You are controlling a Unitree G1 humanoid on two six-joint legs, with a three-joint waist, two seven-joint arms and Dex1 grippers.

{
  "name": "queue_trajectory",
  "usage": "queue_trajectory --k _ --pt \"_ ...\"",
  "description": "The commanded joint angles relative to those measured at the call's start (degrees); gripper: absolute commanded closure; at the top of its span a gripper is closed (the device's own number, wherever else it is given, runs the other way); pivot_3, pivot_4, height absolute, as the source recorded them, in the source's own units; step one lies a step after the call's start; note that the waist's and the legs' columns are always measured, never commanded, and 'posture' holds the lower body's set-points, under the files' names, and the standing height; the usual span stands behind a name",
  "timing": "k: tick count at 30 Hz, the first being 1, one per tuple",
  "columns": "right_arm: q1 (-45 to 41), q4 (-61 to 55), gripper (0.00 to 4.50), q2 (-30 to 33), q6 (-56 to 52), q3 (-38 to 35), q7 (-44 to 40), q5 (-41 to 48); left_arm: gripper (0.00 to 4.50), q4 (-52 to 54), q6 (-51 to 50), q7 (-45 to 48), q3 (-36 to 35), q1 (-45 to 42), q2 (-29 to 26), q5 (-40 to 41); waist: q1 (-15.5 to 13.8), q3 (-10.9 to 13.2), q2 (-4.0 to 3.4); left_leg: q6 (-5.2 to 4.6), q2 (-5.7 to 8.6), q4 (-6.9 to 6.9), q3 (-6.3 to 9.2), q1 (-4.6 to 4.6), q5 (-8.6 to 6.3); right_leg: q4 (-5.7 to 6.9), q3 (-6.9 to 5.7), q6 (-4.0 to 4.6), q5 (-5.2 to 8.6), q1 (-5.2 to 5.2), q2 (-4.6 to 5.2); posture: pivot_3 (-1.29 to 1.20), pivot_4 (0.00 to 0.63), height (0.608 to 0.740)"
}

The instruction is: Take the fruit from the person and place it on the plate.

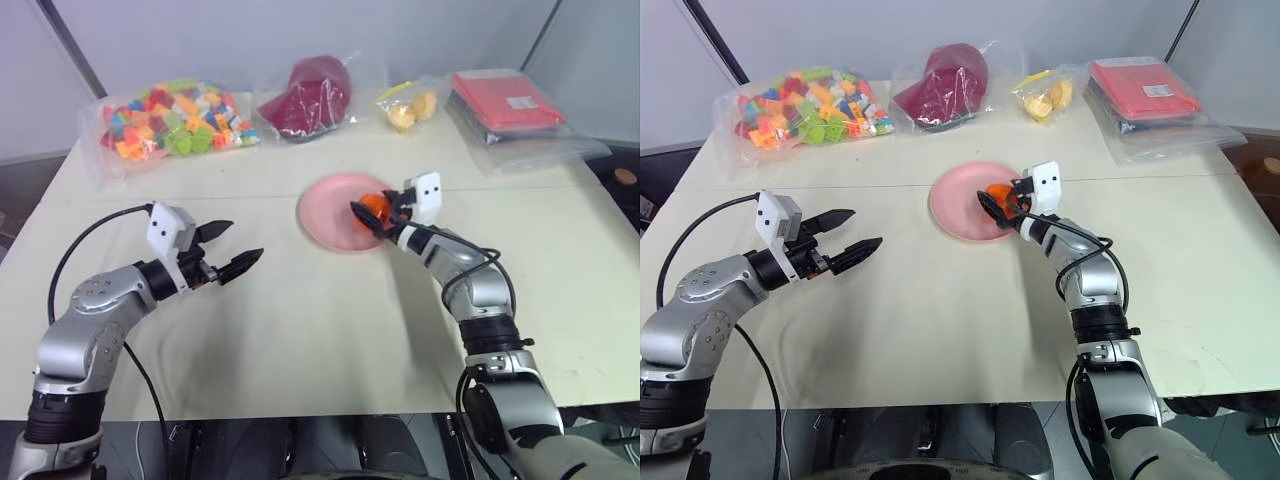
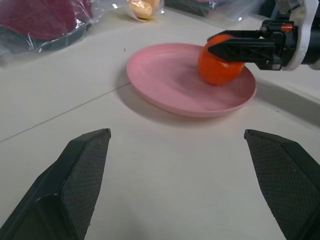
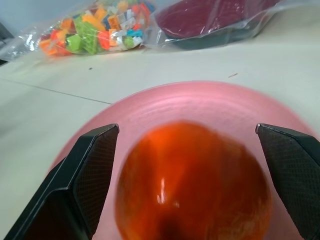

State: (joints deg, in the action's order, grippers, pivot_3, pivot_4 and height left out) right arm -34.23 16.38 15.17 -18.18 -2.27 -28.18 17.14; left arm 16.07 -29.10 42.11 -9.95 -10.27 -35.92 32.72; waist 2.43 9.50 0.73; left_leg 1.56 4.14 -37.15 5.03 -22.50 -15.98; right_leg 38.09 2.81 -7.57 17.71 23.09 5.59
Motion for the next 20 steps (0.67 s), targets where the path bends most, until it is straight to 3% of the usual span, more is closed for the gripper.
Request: queue_trajectory --k 1,8,14,20 --pt "-1.08 -5.54 0.03 1.59 0.79 -1.82 0.43 0.19 0.00 -0.46 1.98 -0.81 -2.06 -0.89 0.08 -0.78 0.01 0.00 0.00 0.00 0.00 0.00 0.00 0.00 0.00 0.00 0.00 0.00 0.00 0.00 0.00 0.00 0.150 0.740" --pt "-0.61 -16.24 0.03 8.22 -5.43 -10.42 2.71 4.93 0.00 -6.09 5.50 -3.35 -4.96 -1.54 1.07 -2.65 -0.22 0.00 0.00 -0.01 0.01 -0.01 0.01 -0.02 -0.01 -0.01 0.00 0.00 0.00 0.01 0.01 0.00 0.150 0.740" --pt "7.78 -18.84 0.03 13.45 -6.05 -15.43 2.99 4.71 0.00 -7.28 7.14 -4.96 -5.55 0.30 1.95 -4.05 -0.36 0.00 0.01 -0.17 0.01 0.00 -0.01 -0.02 -0.10 -0.03 0.00 0.00 0.00 -0.03 0.02 0.00 0.150 0.740" --pt "14.24 -17.80 0.03 13.86 -3.87 -17.81 3.41 4.50 0.00 -7.94 7.67 -7.16 -5.31 1.22 3.39 -5.93 -0.16 0.00 0.00 -0.23 0.00 0.00 -0.02 -0.01 -0.13 0.01 0.01 0.00 0.00 -0.01 0.02 0.00 0.150 0.740"
